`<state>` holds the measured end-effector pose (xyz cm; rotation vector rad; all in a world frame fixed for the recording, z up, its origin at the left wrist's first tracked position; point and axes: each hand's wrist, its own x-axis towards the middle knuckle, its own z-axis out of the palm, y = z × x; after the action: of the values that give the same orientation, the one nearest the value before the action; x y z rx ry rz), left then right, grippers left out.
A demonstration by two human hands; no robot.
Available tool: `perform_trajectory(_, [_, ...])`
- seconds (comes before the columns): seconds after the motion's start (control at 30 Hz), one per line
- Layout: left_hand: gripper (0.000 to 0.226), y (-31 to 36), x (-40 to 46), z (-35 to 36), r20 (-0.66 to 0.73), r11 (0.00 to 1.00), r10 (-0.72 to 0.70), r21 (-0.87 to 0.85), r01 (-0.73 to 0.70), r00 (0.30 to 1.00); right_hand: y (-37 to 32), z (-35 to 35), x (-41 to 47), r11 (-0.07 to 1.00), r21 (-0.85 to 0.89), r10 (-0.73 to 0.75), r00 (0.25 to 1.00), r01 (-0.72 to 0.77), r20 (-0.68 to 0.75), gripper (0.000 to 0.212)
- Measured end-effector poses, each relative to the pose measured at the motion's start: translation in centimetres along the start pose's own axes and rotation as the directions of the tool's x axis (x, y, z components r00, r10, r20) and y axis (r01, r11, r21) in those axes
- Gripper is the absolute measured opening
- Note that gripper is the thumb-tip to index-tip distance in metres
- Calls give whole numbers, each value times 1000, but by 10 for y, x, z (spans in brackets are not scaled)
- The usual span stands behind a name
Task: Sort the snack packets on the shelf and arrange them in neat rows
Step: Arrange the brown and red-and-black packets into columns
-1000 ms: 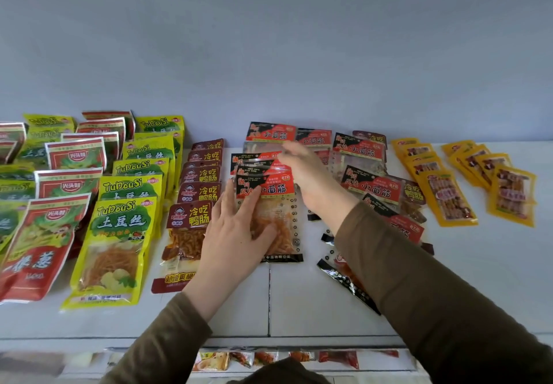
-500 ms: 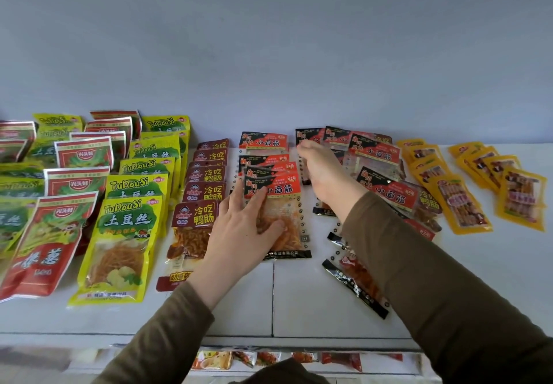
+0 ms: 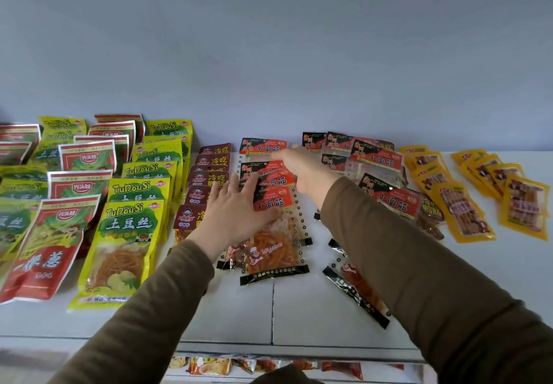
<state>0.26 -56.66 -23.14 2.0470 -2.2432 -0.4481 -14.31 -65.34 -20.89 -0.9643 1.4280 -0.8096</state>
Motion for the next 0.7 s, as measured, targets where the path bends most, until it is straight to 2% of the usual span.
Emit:
perform_trajectory(0.03, [98, -1, 1, 3, -4, 1000, 0, 13, 0, 1000, -2, -1, 1, 1000, 11, 26, 1000, -26, 8, 56])
perform_trajectory(0.13, [98, -1, -1, 11, -54, 1000, 0, 22, 1, 999, -8, -5, 2, 994, 96, 55, 996, -61, 66, 26])
perform_trajectory(0.17, [98, -1, -2, 12, -72, 1000, 3, 17, -2, 997, -10, -5, 1, 992, 113, 51, 996, -59, 78, 24])
perform_trajectory(0.23, [98, 0, -4, 14, -94, 1000, 8, -2, -8, 996, -10, -6, 5, 990, 132, 32, 995, -44, 91, 38])
perform_trajectory(0.3, [97, 1, -6, 14, -98, 1000, 4, -22, -6, 995, -7, -4, 7, 997, 80, 7, 999, -11, 43, 48])
perform_trajectory(0.4, [97, 4, -10, 15, -147, 1000, -6, -28, 2, 989, -1, -1, 12, 986, -54, -163, 984, 159, -74, 25])
perform_trajectory(0.47, [98, 5, -14, 18, -186, 1000, 10, -2, -11, 982, -1, -1, 15, 956, -59, -292, 951, 287, -106, 20])
perform_trajectory(0.53, [100, 5, -18, 21, -183, 999, 29, -13, -32, 983, -4, -4, 18, 932, -19, -361, 925, 362, -118, 13])
perform_trajectory(0.6, [102, -1, -21, 24, -162, 998, 21, -63, -31, 987, -8, -7, 22, 931, 10, -362, 926, 366, -110, 19])
perform_trajectory(0.7, [107, -14, -20, 26, -150, 997, -29, -75, 18, 988, -4, -10, 26, 961, 72, -263, 963, 266, -51, 21])
